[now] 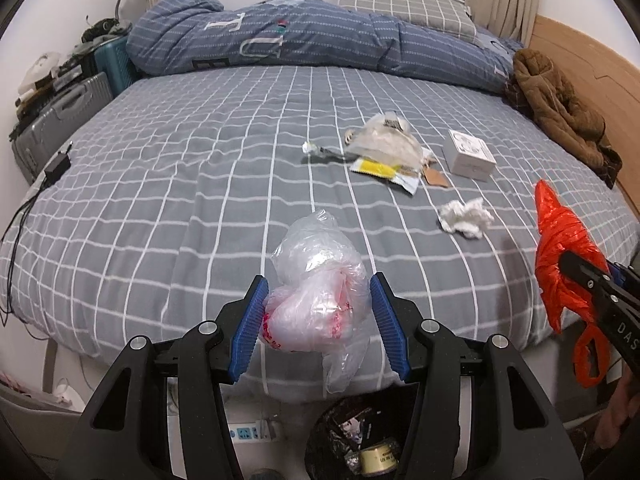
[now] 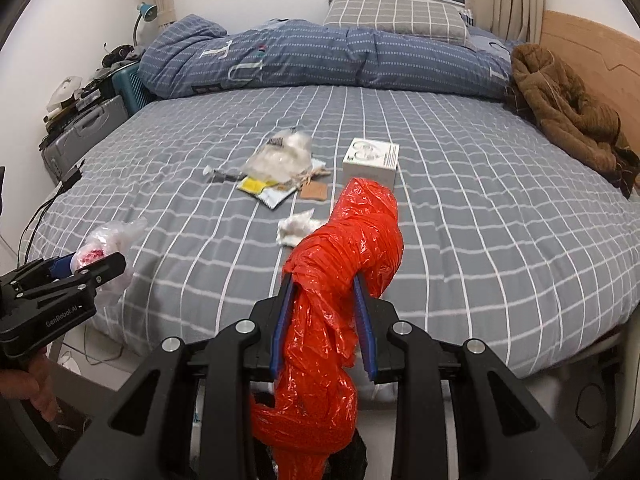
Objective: Collect trash
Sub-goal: 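Carry the clear bag and red bag down over the wastebasket with both tools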
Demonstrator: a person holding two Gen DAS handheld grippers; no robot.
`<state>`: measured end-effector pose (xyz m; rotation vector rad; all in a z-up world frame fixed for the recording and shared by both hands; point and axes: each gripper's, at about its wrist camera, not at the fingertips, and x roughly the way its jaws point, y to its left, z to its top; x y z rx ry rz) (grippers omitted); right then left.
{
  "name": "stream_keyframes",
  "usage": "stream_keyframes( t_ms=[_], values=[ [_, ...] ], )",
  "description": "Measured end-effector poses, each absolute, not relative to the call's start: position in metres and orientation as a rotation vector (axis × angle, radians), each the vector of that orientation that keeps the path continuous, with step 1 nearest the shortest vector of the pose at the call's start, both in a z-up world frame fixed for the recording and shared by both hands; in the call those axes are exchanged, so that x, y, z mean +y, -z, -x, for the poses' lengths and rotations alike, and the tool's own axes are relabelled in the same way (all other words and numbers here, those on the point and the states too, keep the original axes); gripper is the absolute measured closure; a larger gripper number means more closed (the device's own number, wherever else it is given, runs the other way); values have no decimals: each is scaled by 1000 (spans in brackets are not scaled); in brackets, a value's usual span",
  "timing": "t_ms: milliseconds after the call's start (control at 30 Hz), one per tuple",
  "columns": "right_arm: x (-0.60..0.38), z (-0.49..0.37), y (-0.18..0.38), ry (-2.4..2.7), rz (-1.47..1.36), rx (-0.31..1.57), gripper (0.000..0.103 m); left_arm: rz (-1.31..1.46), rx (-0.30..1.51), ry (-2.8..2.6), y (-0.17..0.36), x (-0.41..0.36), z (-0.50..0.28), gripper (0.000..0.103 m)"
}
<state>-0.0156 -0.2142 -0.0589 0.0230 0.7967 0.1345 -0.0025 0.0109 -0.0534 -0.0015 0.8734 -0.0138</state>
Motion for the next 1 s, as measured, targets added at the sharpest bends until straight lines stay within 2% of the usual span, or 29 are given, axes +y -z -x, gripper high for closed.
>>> stream_keyframes(
  t_ms=[1000],
  values=[
    [-195, 119, 113, -148, -21, 957, 75, 35, 1004, 7, 98, 21, 112, 51]
  ],
)
